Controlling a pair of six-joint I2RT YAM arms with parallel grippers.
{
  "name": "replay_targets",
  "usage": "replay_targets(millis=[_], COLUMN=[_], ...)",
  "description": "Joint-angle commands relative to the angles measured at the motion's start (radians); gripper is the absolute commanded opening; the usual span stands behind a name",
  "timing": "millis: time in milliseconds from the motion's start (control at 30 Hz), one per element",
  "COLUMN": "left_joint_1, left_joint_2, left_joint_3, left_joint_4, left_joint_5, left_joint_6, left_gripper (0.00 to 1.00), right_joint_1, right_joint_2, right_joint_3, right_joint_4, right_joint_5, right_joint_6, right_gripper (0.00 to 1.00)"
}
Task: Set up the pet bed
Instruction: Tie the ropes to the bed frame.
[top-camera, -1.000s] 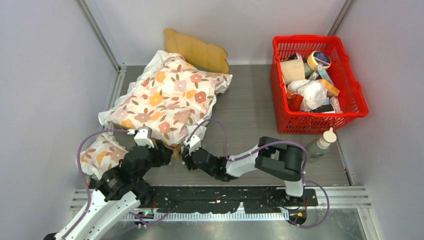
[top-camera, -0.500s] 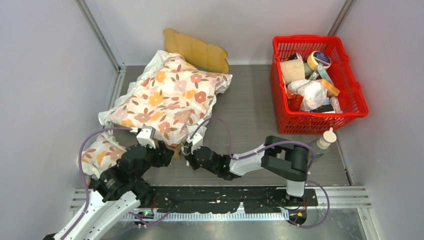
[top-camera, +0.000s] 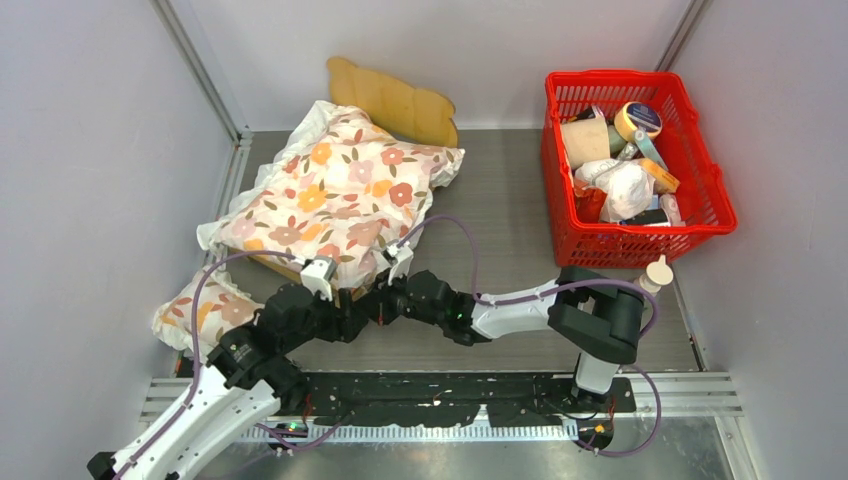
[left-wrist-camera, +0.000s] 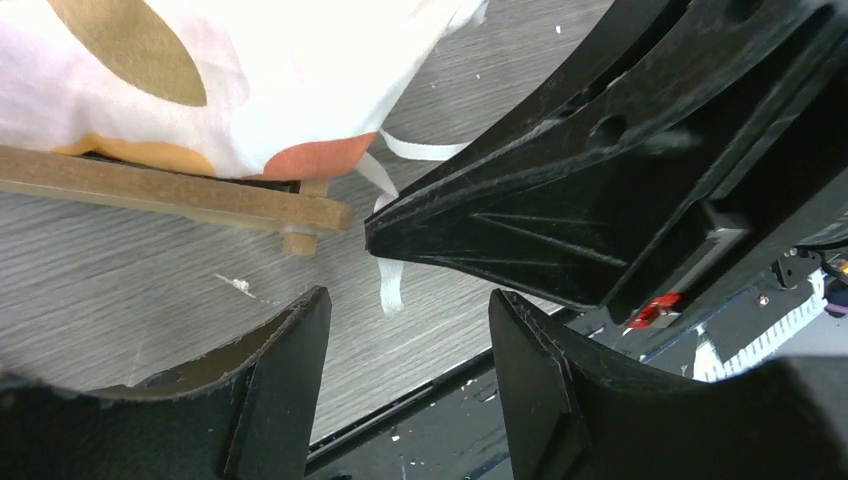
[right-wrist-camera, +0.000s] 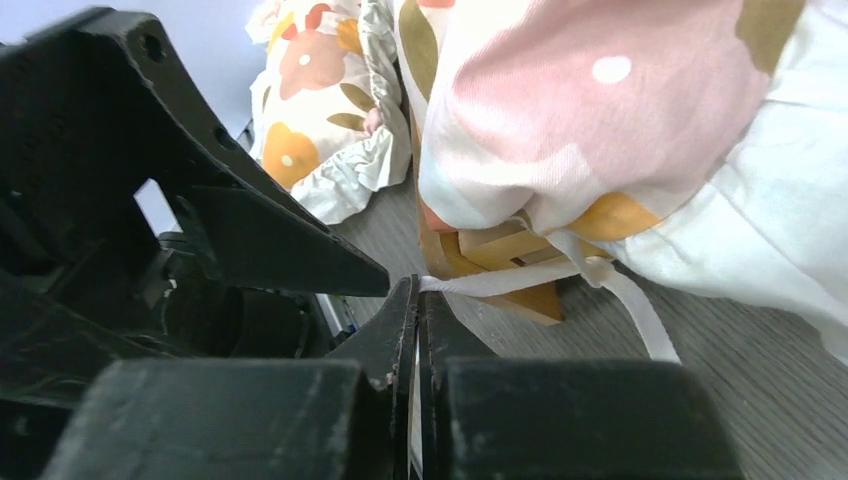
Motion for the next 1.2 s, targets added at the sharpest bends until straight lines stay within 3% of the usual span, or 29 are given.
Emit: replay_targets(millis=[0,300,500,667,733,767,833,900,1067,1167], left_joint_1=[-0.006,-0.008,-0.007,-0.007,-0.008,-0.008,-0.008,-0.008,-0.008,-0.007], left_joint_2=[0.016,0.018,-0.030,-0.015,-0.005,0.000,0.001,-0.005,-0.028,-0.035], left_joint_3=[-0.006,-0.083,-0.136,-0.142,-0.137,-0.137,-0.125,-0.105,-0.053,-0.031], left_joint_4=[0.047,0.156,0.235,0.262,0.268,0.273,0.263,0.232,0.170,0.160], left_joint_5=[-0.020,0.004,0.057,0.085,0.092,0.093,0.068,0.035,-0.054,-0.077], left_joint_6=[-0.017,-0.016,-0.013,-0.001,0.003,0.003,-0.005,-0.019,-0.010,0.003], left_gripper=[0.63,0.44,0.49,0.48,0.40,0.30,0.01,0.00,0.00,0.00], right_joint_1=[-0.021,-0.050,-0.062,-0.068,-0.074,-0.080,-0.085,-0.087,-0.093,-0.107], right_joint_2=[-0.024,-0.030,-0.018,-0.006,-0.005,-0.005,-0.005,-0.003,-0.009,-0.030], right_joint_3=[0.004,-0.045,-0.058,-0.078,-0.086,-0.088,-0.091,-0.097,-0.109,-0.136], right_joint_4=[0.103,0.199,0.237,0.287,0.304,0.307,0.314,0.323,0.315,0.304], right_joint_5=[-0.091,-0.143,-0.183,-0.206,-0.222,-0.228,-0.245,-0.255,-0.252,-0.237], right_joint_6=[0.095,0.147,0.145,0.155,0.157,0.157,0.153,0.155,0.152,0.130], right_gripper=[0.05,0.05,0.05,0.05,0.05,0.05,0.05,0.06,0.18,0.38])
